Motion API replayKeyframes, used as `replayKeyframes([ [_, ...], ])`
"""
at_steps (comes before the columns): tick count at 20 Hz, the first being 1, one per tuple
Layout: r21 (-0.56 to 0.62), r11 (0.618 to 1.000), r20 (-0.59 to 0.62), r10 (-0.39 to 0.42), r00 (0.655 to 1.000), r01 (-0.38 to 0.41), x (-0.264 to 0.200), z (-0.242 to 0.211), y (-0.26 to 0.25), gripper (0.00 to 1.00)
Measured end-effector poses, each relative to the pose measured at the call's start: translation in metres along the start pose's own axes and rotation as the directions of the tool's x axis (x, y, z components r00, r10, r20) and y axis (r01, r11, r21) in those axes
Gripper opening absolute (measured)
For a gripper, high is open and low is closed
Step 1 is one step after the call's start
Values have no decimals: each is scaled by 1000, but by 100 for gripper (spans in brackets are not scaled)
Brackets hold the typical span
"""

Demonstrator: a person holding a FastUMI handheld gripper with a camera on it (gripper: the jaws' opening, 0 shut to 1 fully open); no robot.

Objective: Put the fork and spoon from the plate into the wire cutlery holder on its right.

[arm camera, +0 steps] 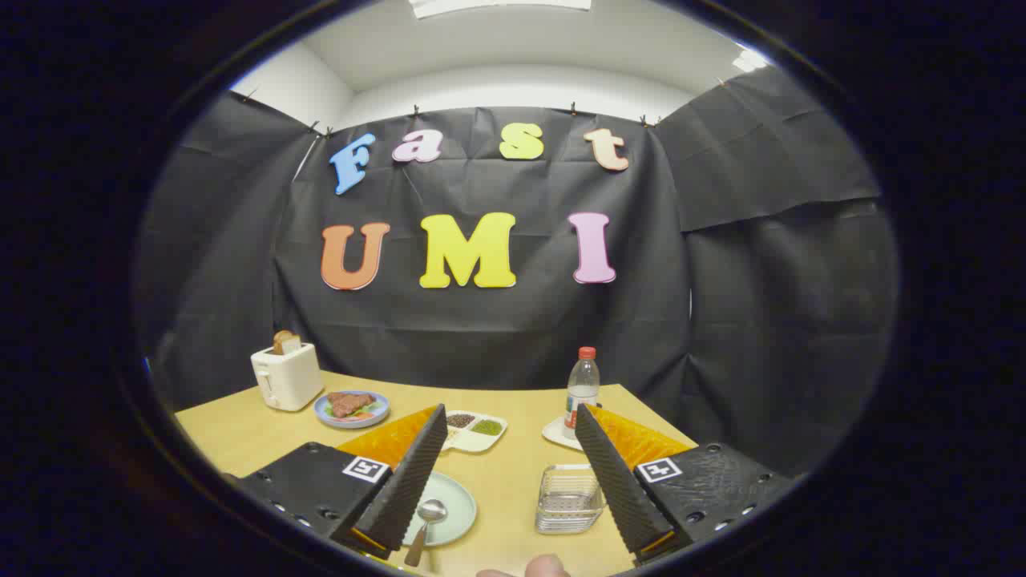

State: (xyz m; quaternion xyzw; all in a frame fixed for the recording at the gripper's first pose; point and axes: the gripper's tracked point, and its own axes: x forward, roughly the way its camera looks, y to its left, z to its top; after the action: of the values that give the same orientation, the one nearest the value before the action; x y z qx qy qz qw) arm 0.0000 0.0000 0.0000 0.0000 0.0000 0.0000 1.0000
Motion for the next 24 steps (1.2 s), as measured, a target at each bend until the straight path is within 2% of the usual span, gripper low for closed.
replayKeyframes([
  [4,50,998,-11,35,999,-34,-4,-14,-3,96],
  [14,64,997,-39,44,998,-41,-17,-34,-15,95],
  [20,78,995,-22,57,998,-55,-21,-22,-15,95],
  [24,97,989,-26,112,993,-109,-21,-1,1,95],
])
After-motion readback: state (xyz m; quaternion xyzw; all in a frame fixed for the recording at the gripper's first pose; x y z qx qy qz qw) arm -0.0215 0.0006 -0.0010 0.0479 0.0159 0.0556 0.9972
